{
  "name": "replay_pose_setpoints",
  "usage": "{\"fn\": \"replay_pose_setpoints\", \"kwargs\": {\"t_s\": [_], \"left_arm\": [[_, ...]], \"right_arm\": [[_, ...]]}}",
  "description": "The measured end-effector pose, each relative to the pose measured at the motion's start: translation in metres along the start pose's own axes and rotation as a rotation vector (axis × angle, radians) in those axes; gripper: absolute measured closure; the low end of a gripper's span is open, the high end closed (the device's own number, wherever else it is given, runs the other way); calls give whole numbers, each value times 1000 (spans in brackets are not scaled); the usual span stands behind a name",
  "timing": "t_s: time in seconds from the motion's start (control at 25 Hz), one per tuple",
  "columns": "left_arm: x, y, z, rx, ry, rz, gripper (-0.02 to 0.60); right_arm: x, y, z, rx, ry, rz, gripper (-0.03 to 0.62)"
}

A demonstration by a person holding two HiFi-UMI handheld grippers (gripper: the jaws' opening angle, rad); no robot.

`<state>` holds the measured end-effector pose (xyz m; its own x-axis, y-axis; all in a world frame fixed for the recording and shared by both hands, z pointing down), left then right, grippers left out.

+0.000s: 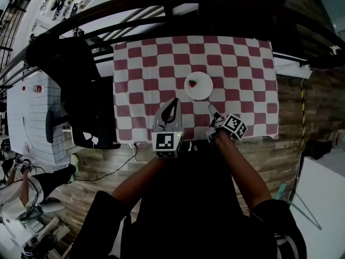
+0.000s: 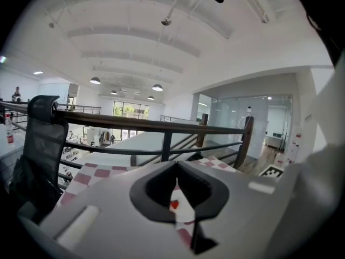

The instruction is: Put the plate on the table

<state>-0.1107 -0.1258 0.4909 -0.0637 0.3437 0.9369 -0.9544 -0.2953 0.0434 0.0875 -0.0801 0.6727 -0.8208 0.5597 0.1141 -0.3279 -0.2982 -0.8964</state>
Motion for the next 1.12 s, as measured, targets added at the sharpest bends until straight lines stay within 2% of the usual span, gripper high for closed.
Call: {"fn": "replay_pose_setpoints", "kwargs": {"t_s": [0.08, 0.24, 0.44, 0.64, 0.76, 0.84, 0.92, 1.04, 1.12], "left_arm": [[-2, -2, -10, 9, 9, 0, 572], [-7, -13, -25, 32, -27, -29, 572], [-10, -34, -42, 80, -61, -33, 572], [-12, -56, -56, 60, -82, -7, 572], [-22, -69, -63, 24, -128, -17, 572], [-30, -76, -68, -23, -131, -47, 572], [-34, -86, -78, -59, -133, -75, 572], [-33, -109, -90, -78, -146, -74, 572], [-31, -126, -95, -83, -152, -79, 572]], "right_arm": [[4, 7, -9, -16, -9, -13, 370], [10, 26, -27, -48, -32, -45, 372], [5, 79, -61, -99, -121, -206, 411], [-1, 119, -96, -180, -133, -301, 440], [-8, 128, -115, -168, -88, -470, 459], [-16, 135, -127, -165, -59, -589, 483], [-21, 144, -141, -192, -31, -665, 500], [-24, 163, -159, -249, -24, -790, 585], [-25, 174, -170, -282, -27, -869, 595]]}}
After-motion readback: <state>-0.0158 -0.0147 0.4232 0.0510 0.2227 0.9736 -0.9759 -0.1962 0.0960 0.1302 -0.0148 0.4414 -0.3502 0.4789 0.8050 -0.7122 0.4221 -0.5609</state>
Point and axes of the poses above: the fingertips, and each gripper's own axes: z forward along the fingers, y to its left, x out of its underside, the point moved 4 cm from there along -z, backward along the fingers, and after that the axes turned 9 degrees about -x, right-handed, at the moved point
